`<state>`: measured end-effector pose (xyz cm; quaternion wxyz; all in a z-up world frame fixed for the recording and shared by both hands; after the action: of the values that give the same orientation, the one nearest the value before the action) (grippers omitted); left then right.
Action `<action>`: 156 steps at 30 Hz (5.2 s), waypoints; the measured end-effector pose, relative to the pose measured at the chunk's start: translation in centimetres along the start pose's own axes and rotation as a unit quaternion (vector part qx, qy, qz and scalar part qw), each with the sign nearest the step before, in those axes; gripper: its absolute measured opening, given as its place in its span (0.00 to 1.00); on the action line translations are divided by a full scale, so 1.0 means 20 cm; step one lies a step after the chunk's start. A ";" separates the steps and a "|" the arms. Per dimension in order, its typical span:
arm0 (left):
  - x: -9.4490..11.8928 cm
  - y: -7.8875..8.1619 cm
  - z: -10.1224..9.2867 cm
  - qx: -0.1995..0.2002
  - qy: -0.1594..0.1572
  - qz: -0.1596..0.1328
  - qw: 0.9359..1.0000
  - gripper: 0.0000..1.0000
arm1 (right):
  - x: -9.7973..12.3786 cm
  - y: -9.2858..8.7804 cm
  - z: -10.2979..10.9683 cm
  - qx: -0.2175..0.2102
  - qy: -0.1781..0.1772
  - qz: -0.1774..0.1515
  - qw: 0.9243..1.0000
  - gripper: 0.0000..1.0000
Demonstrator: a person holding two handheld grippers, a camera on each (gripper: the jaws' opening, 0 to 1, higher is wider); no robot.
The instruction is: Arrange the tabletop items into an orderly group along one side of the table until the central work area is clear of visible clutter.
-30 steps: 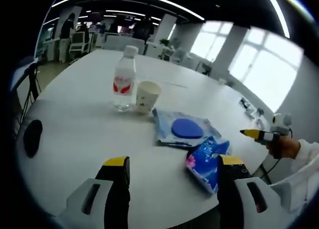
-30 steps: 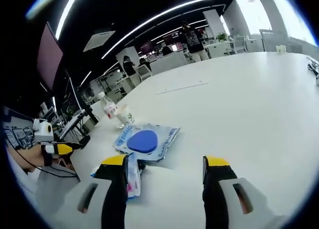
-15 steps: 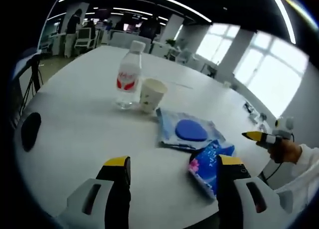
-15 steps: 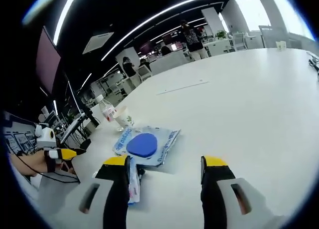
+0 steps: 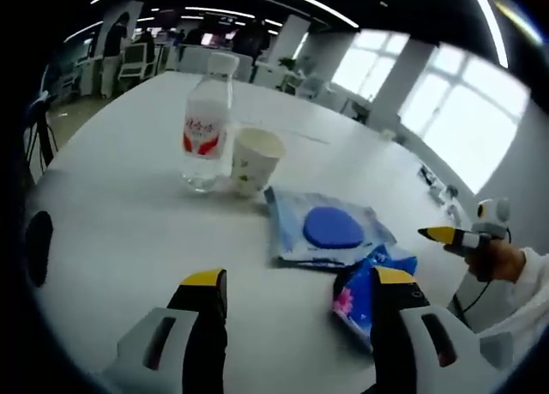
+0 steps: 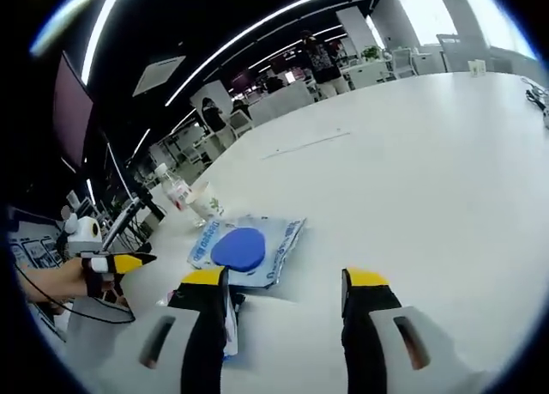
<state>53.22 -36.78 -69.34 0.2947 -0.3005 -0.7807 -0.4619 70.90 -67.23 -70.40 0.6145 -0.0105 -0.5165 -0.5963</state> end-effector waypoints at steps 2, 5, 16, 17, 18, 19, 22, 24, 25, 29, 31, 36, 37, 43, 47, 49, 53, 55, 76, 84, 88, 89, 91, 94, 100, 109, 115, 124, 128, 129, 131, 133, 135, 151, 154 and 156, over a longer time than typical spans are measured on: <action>-0.03 0.01 0.00 -0.002 -0.003 0.004 1.000 0.63 | -0.01 0.00 0.01 -0.003 0.000 0.001 1.000 0.49; -0.07 0.02 0.01 -0.004 -0.006 0.012 1.000 0.62 | -0.04 0.00 0.01 -0.007 0.000 0.006 1.000 0.48; -0.18 0.06 0.04 0.003 -0.003 0.034 0.999 0.58 | -0.17 0.01 0.02 -0.023 0.004 0.020 1.000 0.43; -0.19 0.06 0.05 0.005 -0.002 0.036 0.999 0.57 | -0.17 0.01 0.03 -0.023 0.004 0.021 1.000 0.43; -0.19 0.07 0.06 0.007 -0.001 0.037 0.999 0.57 | -0.19 0.01 0.03 -0.022 0.005 0.022 1.000 0.43; -0.20 0.08 0.06 0.010 -0.002 0.036 0.999 0.56 | -0.20 0.00 0.03 -0.023 0.004 0.024 0.999 0.43; -0.22 0.10 0.07 0.016 -0.006 0.033 0.999 0.53 | -0.22 0.00 0.04 -0.028 0.005 0.025 0.999 0.42; -0.24 0.10 0.08 0.015 -0.007 0.037 0.999 0.53 | -0.24 0.01 0.05 -0.034 0.005 0.026 0.999 0.41; -0.25 0.11 0.08 0.017 -0.008 0.039 0.999 0.51 | -0.25 0.01 0.05 -0.035 0.004 0.027 0.999 0.41; -0.28 0.11 0.09 0.024 -0.012 0.041 0.999 0.46 | -0.26 0.01 0.06 -0.039 0.001 0.033 0.999 0.38; -0.28 0.10 0.09 0.027 -0.010 0.041 0.999 0.44 | -0.26 0.01 0.06 -0.043 0.001 0.033 0.998 0.37; -0.31 0.07 0.09 0.036 -0.011 0.051 0.998 0.38 | -0.27 -0.01 0.07 -0.050 -0.002 0.044 0.998 0.33; -0.32 0.06 0.09 0.037 -0.010 0.051 0.998 0.37 | -0.27 -0.01 0.07 -0.052 -0.003 0.045 0.998 0.32; -0.32 0.07 0.07 0.040 -0.015 0.047 0.998 0.28 | -0.28 -0.03 0.08 -0.059 -0.002 0.046 0.997 0.24; -0.33 0.06 0.07 0.043 -0.012 0.049 0.998 0.20 | -0.29 -0.03 0.09 -0.054 -0.008 0.045 0.997 0.13; -0.34 0.06 0.07 0.044 -0.013 0.048 0.998 0.17 | -0.29 -0.03 0.09 -0.055 -0.008 0.044 0.998 0.12; -0.34 0.06 0.06 0.049 -0.017 0.051 0.997 0.14 | -0.30 -0.04 0.09 -0.052 -0.013 0.041 0.998 0.01; -0.35 0.05 0.06 0.041 -0.013 0.058 0.997 0.09 | -0.31 -0.03 0.10 -0.048 -0.015 0.038 0.998 0.00; -0.29 0.17 -0.04 -0.015 0.000 0.011 1.000 0.01 | -0.23 0.08 0.10 -0.003 -0.032 -0.010 0.999 0.00; -0.29 0.23 -0.08 -0.029 -0.005 -0.001 1.000 0.01 | -0.19 0.14 0.07 0.000 -0.035 -0.025 0.999 0.00; -0.30 0.28 -0.10 -0.030 -0.005 -0.006 1.000 0.01 | -0.19 0.17 0.06 -0.001 -0.034 -0.030 0.999 0.00; -0.30 0.28 -0.10 -0.030 -0.004 -0.007 1.000 0.01 | -0.19 0.17 0.06 0.000 -0.033 -0.033 0.999 0.00; -0.31 0.30 -0.09 -0.028 -0.003 -0.009 1.000 0.01 | -0.19 0.19 0.06 -0.001 -0.031 -0.033 0.999 0.00; -0.33 0.32 -0.09 -0.025 -0.002 -0.010 1.000 0.01 | -0.21 0.22 0.05 0.007 -0.032 -0.031 0.999 0.00; -0.34 0.33 -0.09 -0.020 0.004 -0.013 1.000 0.01 | -0.24 0.27 0.02 0.010 -0.034 -0.030 0.999 0.00; -0.41 0.35 -0.07 -0.007 0.013 -0.002 1.000 0.01 | -0.28 0.28 -0.01 0.009 -0.037 -0.020 0.999 0.00; -0.46 0.36 -0.05 -0.008 0.016 0.000 1.000 0.01 | -0.32 0.30 -0.05 0.009 -0.041 -0.015 0.999 0.00; -0.51 0.37 -0.02 -0.009 0.026 0.010 1.000 0.01 | -0.39 0.29 -0.07 0.004 -0.037 -0.007 0.999 0.00; -0.53 0.36 0.00 -0.018 0.035 0.017 0.999 0.01 | -0.43 0.28 -0.09 0.005 -0.036 0.000 0.999 0.00; -0.54 0.36 0.01 -0.017 0.036 0.018 0.999 0.01 | -0.44 0.28 -0.10 0.006 -0.036 0.003 0.999 0.00; -0.57 0.36 0.02 -0.016 0.037 0.019 0.999 0.01 | -0.45 0.28 -0.11 0.006 -0.036 0.004 0.999 0.00; -0.56 0.37 0.02 -0.017 0.038 0.019 0.999 0.01 | -0.46 0.28 -0.11 0.006 -0.033 0.005 0.999 0.00; -0.56 0.37 0.03 -0.015 0.040 0.019 0.999 0.01 | -0.47 0.28 -0.09 0.006 -0.032 0.007 0.999 0.00; -0.60 0.33 0.04 -0.010 0.058 0.023 0.998 0.01 | -0.52 0.25 -0.16 -0.012 -0.023 0.016 1.000 0.00; -0.60 0.34 0.03 -0.014 0.063 0.022 0.998 0.01 | -0.51 0.24 -0.16 0.000 -0.030 0.022 0.999 0.00; -0.60 0.34 0.04 -0.015 0.063 0.021 0.998 0.01 | -0.51 0.24 -0.16 0.006 -0.032 0.020 0.999 0.00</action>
<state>65.84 -35.83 -74.74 0.3482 -0.2920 -0.7470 -0.4853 78.97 -60.42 -75.63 0.6099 -0.0361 -0.5389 -0.5800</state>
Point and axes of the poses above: the point that each gripper's makers call its tool centre point, and the gripper's own axes: x roughly backward along the fingers, z roughly to its left, y roughly out of its top, the point moved 9 cm from there along x, roughly backward along the fingers, and after that the axes turned 14 degrees about z, right-handed, at the moved point
